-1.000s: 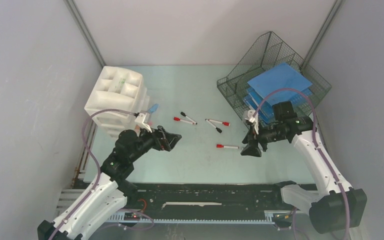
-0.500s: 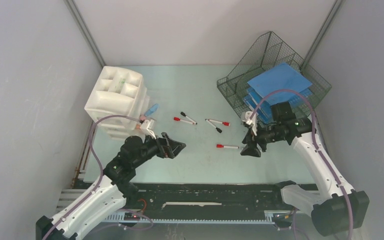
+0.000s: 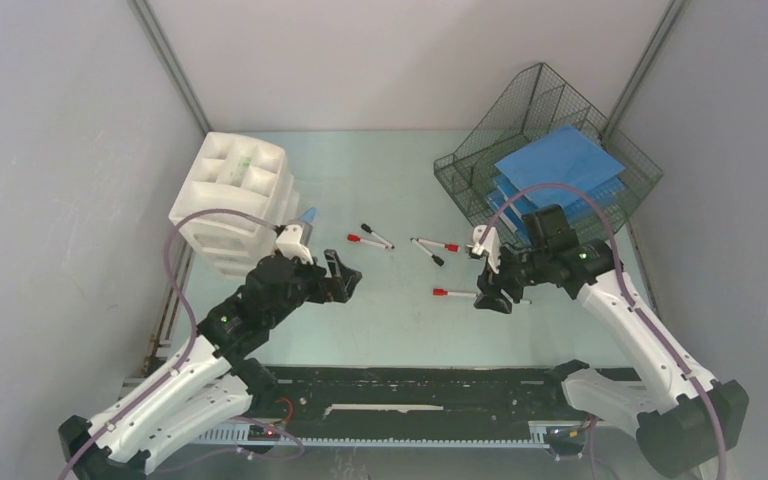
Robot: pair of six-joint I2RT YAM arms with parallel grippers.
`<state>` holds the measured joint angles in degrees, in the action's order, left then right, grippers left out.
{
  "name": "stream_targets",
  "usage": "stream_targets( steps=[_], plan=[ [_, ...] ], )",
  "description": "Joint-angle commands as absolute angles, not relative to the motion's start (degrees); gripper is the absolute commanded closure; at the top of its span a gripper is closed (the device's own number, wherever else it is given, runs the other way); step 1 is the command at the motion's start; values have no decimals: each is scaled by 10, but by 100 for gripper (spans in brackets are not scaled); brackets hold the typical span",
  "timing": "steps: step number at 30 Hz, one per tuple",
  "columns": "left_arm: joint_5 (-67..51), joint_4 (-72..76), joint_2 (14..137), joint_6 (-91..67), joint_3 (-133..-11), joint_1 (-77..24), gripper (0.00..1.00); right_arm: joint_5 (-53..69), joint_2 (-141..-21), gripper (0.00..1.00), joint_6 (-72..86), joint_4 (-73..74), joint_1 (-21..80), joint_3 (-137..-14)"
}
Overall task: Organize the desk
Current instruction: Place the stationery in the drawer, then close the drawer in the storage box.
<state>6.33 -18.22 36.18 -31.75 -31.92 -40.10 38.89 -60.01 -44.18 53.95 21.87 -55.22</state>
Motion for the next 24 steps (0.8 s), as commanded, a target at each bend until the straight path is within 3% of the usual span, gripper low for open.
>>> stream_targets(
  steps=[1, 6, 16, 20, 24],
  plan=[
    [170, -262, 388, -278, -396, -418, 5, 379, -566, 36, -429, 521, 222, -560],
    [254, -320, 440, -275, -448, -428, 25, 403, -552, 35, -452, 533, 212, -560],
    [355, -324, 618, -197, -535, -429, 75, 395, -568, 35, -462, 536, 201, -560],
    [388, -324, 708, -167, -571, -428, 86, 387, -575, 35, -461, 535, 206, -560],
    [418, -326, 789, -144, -606, -417, 90, 373, -577, 36, -461, 535, 212, -560]
  ],
)
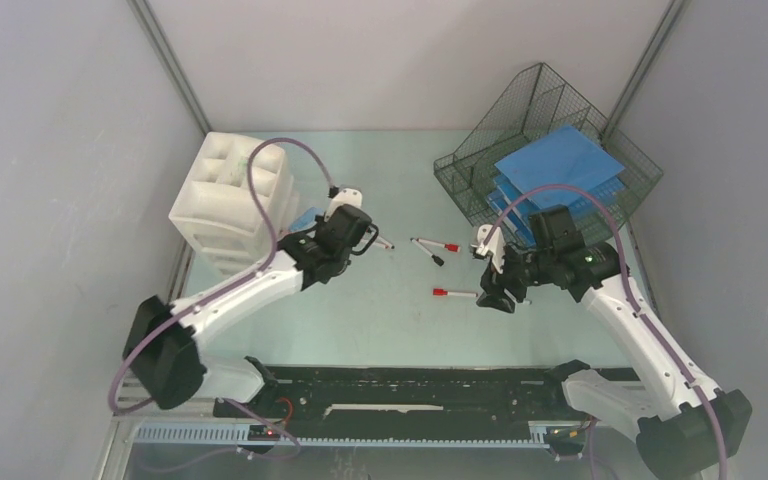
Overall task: Organize the desk
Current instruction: Close the drawer in the storage box.
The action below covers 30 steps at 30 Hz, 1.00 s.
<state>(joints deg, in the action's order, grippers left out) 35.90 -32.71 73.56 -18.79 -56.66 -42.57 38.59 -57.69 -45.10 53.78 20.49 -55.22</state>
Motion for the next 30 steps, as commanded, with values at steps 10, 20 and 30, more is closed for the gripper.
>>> stream_targets(
  steps=[10, 20, 30],
  plan=[
    [519, -331, 926, -142, -644, -348, 57, 368, -573, 36, -460, 534, 215, -560],
    [537, -338, 957, -136, -670, -304, 14, 373, -567, 36, -460, 535, 209, -560],
    [478, -332, 915, -124, -668, -300, 11, 377, -568, 36, -460, 536, 205, -560]
  ],
)
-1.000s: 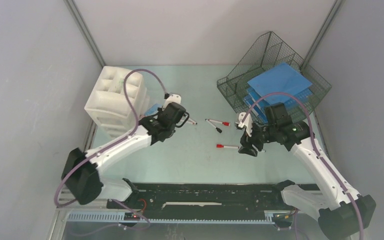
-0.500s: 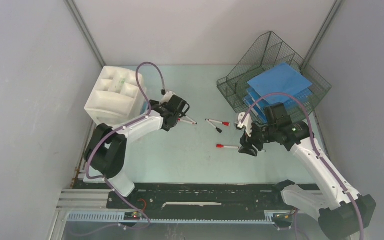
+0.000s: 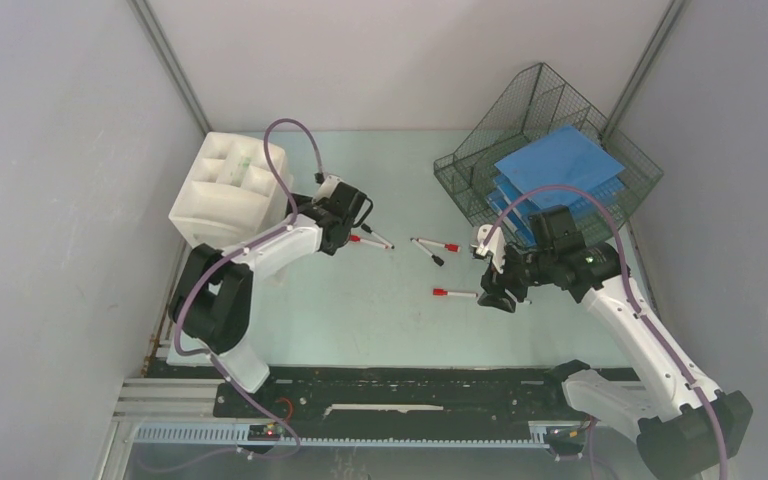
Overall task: Organize the desk
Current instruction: Close the drawer in the storage box.
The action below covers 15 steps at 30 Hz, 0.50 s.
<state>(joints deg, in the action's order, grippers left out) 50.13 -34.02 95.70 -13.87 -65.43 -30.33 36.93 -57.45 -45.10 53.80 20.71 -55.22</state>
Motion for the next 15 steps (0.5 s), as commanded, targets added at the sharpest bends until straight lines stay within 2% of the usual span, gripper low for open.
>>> stream_targets(
  steps=[1, 7, 15],
  plan=[
    [460, -328, 904, -119, -664, -304, 11, 377, -569, 36, -460, 536, 205, -559],
    [382, -299, 858, -88, -643, -324, 11, 375, -573, 36, -460, 536, 206, -559],
    [384, -291, 880, -88, -638, -337, 12, 374, -576, 36, -460, 536, 206, -560]
  ],
)
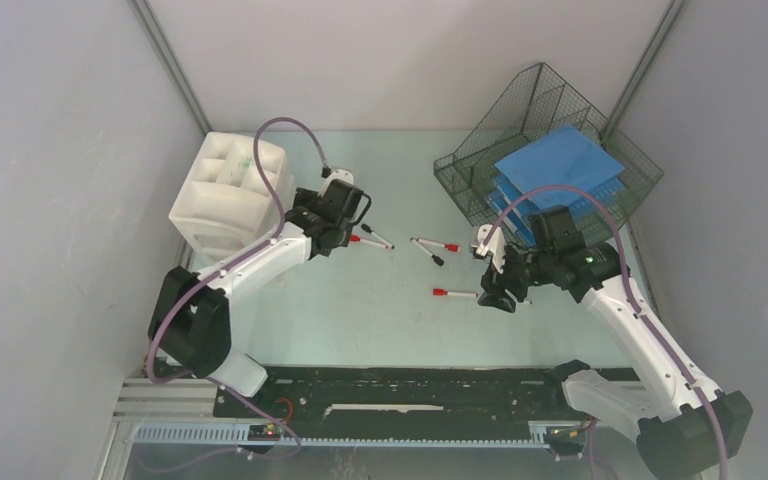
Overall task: Organize the desk
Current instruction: Close the drawer in the storage box.
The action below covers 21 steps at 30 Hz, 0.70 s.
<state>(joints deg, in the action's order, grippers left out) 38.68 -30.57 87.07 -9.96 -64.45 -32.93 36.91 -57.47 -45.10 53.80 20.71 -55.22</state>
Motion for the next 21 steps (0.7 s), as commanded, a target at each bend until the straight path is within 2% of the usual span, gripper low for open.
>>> stream_targets(
  steps=[1, 12, 21],
  plan=[
    [387, -290, 885, -88, -639, -338, 12, 375, -577, 36, -460, 536, 206, -559],
    [402, -293, 895, -86, -643, -347, 12, 373, -579, 36, -460, 536, 208, -560],
    [312, -314, 766, -69, -658, -363, 12, 384, -584, 36, -461, 536, 214, -560]
  ],
)
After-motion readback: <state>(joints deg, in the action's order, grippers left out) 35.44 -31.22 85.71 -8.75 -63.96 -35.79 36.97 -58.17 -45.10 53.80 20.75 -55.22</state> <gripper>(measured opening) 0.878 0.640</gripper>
